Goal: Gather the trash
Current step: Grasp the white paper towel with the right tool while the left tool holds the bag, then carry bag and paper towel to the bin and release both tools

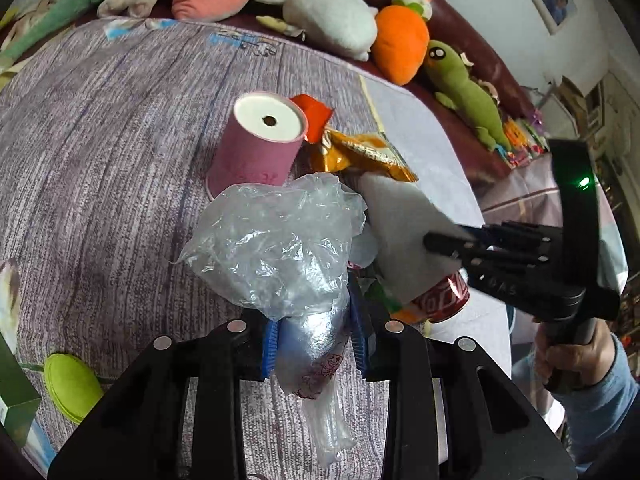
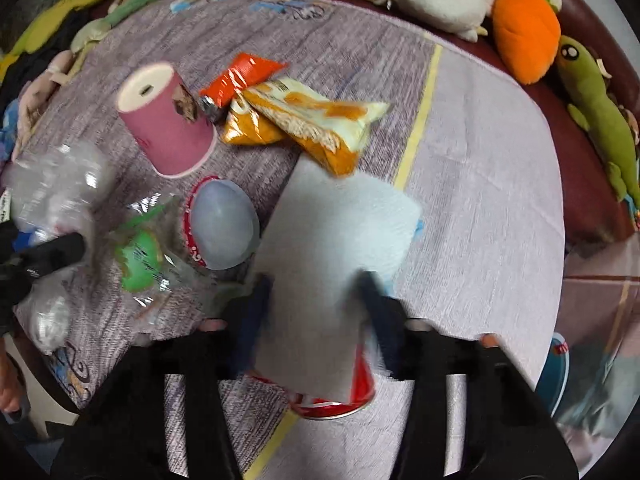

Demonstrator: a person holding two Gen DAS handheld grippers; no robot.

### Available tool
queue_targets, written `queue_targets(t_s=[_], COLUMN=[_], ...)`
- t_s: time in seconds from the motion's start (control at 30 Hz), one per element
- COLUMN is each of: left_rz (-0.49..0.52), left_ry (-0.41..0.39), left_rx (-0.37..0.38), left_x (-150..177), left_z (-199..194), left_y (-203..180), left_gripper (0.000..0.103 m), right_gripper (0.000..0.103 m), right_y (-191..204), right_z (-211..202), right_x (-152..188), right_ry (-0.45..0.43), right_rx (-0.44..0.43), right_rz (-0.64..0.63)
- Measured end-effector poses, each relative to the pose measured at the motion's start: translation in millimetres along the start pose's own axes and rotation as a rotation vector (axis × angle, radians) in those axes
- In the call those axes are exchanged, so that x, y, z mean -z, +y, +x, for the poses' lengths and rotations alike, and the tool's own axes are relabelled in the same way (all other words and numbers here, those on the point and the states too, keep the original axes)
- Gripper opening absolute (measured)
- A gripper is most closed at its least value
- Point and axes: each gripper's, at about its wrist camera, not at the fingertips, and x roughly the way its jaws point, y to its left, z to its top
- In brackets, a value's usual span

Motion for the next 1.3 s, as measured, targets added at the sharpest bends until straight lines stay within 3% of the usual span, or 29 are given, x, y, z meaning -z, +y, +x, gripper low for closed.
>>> queue_targets(t_s=[0.2,0.4,0.63,0.87,1.3], left_rz=[0.034,0.085,0.176,0.305,0.526], left_ry=[-0.011,-0.033,-0.004,0.060,0.209], left_rx=[0.003,0.001,0.051,0.142,0.192], left_x=[-3.5,-9.1,-14.3,-14.7,18.8], left_z=[-4.1,-14.1,3.4,42.2,141.3], left_y=[-16.5,-43.0,-99.9,-187.8,-351.6], left_gripper=[0.030,0.030,0.030,0.030,0.031], right_gripper=[0.007,0.006,0.006,0.006,0.006], right_y=[-7.4,-28.3,-82.9,-157.3,-295.8], right_z=[-24.5,-55.5,-90.9,-114.4,-130.9], right_x=[0.8,6.5,38.2,91.0,223.6], right_ry=[-0.057,-0.115,-0.182,-0.222,-0.248], right_rx=[-0.037,-0.084,-0.069,-0.023,0.064], right_rz=[0.027,0.080,0.194,0.353,0.656])
